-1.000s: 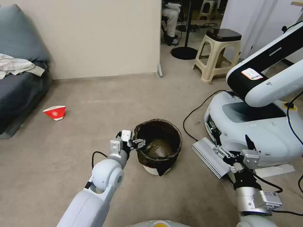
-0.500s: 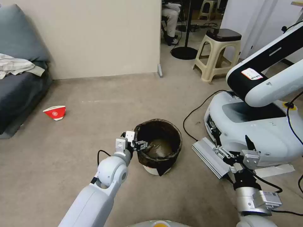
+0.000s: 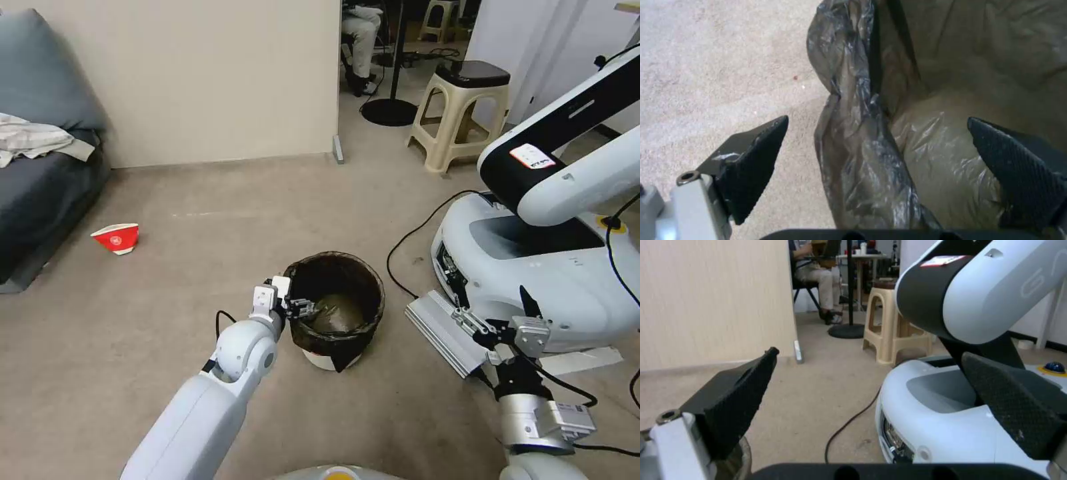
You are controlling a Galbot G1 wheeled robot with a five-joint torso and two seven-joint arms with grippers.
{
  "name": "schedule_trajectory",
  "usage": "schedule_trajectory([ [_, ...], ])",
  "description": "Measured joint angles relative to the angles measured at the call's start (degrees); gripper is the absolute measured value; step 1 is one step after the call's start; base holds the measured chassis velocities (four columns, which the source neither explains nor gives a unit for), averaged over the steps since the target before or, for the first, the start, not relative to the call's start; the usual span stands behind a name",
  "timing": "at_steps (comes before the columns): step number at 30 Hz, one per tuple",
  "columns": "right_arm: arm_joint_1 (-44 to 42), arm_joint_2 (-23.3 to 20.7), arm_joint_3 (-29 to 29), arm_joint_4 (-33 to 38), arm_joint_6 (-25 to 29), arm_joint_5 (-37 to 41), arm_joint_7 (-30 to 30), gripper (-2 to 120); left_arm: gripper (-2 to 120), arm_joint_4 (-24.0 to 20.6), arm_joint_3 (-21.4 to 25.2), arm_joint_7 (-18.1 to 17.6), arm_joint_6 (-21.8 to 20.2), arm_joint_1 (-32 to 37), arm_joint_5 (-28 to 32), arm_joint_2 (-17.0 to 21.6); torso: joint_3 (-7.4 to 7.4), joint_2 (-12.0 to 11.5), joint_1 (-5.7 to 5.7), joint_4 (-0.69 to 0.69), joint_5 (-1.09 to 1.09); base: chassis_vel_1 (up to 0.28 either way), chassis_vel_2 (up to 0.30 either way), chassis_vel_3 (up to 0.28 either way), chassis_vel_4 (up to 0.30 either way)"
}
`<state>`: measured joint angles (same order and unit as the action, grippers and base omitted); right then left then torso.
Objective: Pick up the trash can from the floor.
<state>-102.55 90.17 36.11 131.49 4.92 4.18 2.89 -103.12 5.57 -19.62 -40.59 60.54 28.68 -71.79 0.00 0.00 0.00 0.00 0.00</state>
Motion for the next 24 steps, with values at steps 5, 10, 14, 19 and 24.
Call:
schedule_trajectory([
  [5,0.2,-0.1,0.2,-0.1,-0.1,0.4,0.0,100,100,0.9,-0.3,-0.4,-0.9,-0.9,0.2,-0.2,0.0,0.0,0.0,0.0,0.0,0.0,0.0,0.0,0.0],
  [10,0.2,-0.1,0.3,-0.2,-0.1,0.5,0.0,100,84,2.1,-0.6,-0.5,-1.4,-1.4,0.3,-0.1,0.0,0.0,0.0,0.0,0.0,0.0,0.0,0.0,0.0],
  [14,0.2,-0.1,0.3,-0.2,-0.1,0.5,0.1,100,72,2.7,-0.6,-0.6,-1.4,-1.5,0.3,-0.2,-0.01,0.0,0.0,0.0,0.0,0.0,0.0,0.0,0.0],
  [19,0.2,0.0,0.3,-0.2,-0.1,0.5,0.1,100,51,3.3,-0.4,-1.0,-1.4,-1.4,0.2,-0.2,-0.01,0.0,0.0,0.01,0.01,0.0,0.0,0.0,0.0],
  [24,0.1,0.0,0.2,-0.2,-0.1,0.5,0.1,100,37,3.5,0.1,-1.1,-1.4,-1.2,0.1,-0.2,-0.01,0.0,0.0,0.01,0.01,0.0,0.0,0.0,0.0],
])
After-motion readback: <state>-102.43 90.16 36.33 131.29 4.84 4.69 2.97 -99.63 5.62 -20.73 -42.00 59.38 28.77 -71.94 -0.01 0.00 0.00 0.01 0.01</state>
